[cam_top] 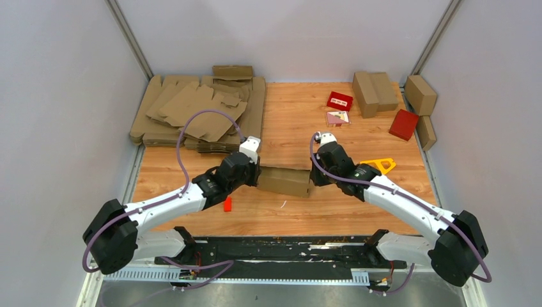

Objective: Fold the paper box

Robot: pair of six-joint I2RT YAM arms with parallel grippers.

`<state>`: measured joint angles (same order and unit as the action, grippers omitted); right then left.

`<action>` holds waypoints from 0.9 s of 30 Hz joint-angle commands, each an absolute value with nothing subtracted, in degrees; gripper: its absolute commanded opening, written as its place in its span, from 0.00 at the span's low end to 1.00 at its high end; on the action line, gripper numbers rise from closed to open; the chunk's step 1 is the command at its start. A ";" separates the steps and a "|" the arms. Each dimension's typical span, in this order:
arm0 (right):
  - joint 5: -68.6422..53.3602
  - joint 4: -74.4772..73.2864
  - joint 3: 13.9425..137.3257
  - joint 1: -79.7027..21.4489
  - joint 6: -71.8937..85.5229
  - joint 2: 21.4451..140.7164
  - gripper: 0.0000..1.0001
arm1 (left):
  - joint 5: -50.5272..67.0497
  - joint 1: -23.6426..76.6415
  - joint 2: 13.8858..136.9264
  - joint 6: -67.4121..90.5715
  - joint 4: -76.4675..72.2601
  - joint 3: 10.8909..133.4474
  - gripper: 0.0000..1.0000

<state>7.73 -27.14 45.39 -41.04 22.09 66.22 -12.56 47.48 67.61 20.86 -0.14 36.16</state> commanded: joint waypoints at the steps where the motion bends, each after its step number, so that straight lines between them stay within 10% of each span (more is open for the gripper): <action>1: 5.26 -26.62 46.91 -41.10 23.45 64.22 0.04 | -12.91 47.55 67.83 20.48 -2.56 36.40 0.25; 27: -3.06 -32.56 52.29 -38.08 29.82 66.34 0.06 | -15.36 47.55 72.15 18.66 -6.31 33.09 0.34</action>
<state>-0.23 -32.18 47.83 -38.44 26.59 65.69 -15.16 47.51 70.78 20.16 -8.56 33.65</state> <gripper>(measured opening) 0.052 0.344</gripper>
